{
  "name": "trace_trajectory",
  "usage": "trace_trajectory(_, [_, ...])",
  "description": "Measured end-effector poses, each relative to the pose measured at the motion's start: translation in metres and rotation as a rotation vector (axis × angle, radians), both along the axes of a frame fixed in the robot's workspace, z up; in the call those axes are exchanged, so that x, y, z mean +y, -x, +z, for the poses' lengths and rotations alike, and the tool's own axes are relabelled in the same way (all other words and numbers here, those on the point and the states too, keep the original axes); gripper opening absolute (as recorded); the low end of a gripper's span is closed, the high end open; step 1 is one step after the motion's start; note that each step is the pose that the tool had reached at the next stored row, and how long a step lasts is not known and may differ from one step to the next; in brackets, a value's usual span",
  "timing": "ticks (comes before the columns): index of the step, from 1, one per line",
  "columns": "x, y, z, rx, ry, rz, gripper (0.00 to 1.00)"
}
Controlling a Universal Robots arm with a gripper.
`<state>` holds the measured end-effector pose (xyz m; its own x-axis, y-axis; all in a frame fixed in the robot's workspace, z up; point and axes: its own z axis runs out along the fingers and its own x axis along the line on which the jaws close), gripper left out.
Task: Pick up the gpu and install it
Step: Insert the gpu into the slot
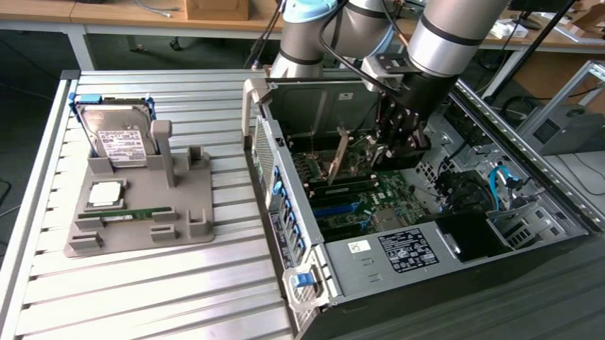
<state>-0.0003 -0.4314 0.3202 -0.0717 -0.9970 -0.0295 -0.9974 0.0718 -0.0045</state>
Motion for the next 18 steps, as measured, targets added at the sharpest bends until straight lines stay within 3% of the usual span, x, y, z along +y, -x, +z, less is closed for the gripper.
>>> trace_trajectory(18, [-0.0045, 0.0027, -0.0059, 0.0, 0.0, 0.0, 0.3])
